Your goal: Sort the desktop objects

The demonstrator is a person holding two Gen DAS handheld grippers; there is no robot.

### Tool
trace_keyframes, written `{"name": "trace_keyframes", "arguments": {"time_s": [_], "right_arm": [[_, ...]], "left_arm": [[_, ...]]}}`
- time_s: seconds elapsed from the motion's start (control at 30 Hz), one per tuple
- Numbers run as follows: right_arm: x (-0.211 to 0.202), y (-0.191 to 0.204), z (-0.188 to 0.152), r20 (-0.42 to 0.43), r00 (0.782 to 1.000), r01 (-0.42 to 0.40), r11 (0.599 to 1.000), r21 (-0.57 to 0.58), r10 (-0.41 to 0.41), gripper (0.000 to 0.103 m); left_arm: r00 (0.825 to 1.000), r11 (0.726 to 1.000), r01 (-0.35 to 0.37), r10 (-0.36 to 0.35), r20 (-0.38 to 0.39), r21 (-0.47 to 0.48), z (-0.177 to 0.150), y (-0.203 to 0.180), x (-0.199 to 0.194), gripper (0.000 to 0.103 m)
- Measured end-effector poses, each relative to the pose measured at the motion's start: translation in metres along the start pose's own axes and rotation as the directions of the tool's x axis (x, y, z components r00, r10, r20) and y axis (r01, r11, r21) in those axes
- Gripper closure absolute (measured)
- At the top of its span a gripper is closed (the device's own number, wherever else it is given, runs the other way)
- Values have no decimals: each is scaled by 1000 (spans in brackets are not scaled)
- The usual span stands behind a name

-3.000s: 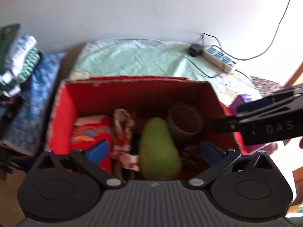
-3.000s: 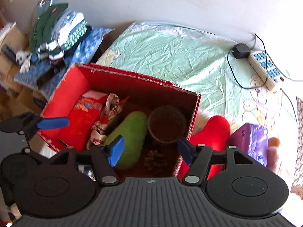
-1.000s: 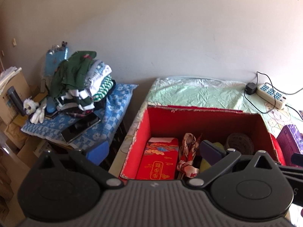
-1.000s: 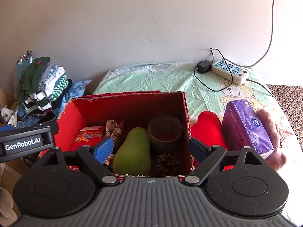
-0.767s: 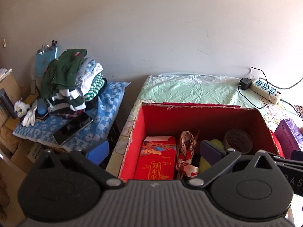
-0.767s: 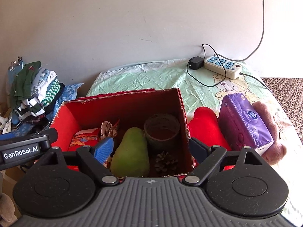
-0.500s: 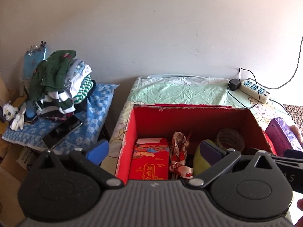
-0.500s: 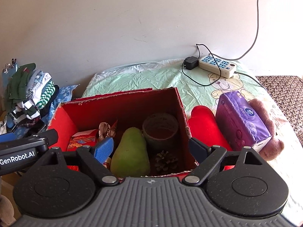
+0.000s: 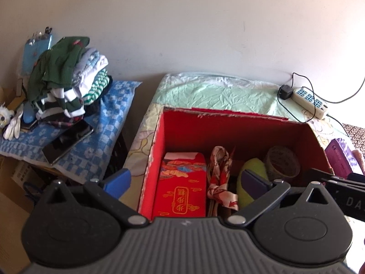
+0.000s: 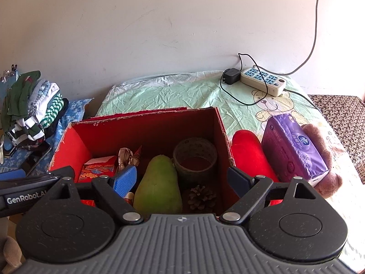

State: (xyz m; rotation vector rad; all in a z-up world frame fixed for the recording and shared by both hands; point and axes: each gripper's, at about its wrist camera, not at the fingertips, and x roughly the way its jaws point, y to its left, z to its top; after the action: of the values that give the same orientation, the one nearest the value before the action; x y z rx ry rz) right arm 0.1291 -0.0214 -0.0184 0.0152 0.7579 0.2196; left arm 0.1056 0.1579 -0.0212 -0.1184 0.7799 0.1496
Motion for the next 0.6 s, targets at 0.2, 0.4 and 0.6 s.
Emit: {"name": "trace_keyframes", "arguments": {"time_s": [0.2, 0.4, 0.6], "right_arm": [[8, 2, 7, -5, 1000, -3, 1000, -17, 3, 14], [14, 1, 11, -9, 1000, -14, 1000, -20, 14, 14], [21, -3, 12, -27, 999, -22, 1000, -4, 22, 14]], "left_arm": [[1000, 1000, -14, 14, 26, 9, 5, -3, -1, 1], [998, 999, -21, 19, 58, 37, 12, -10, -2, 1], [998, 998, -24, 21, 52, 62, 16, -16, 3, 1]]}}
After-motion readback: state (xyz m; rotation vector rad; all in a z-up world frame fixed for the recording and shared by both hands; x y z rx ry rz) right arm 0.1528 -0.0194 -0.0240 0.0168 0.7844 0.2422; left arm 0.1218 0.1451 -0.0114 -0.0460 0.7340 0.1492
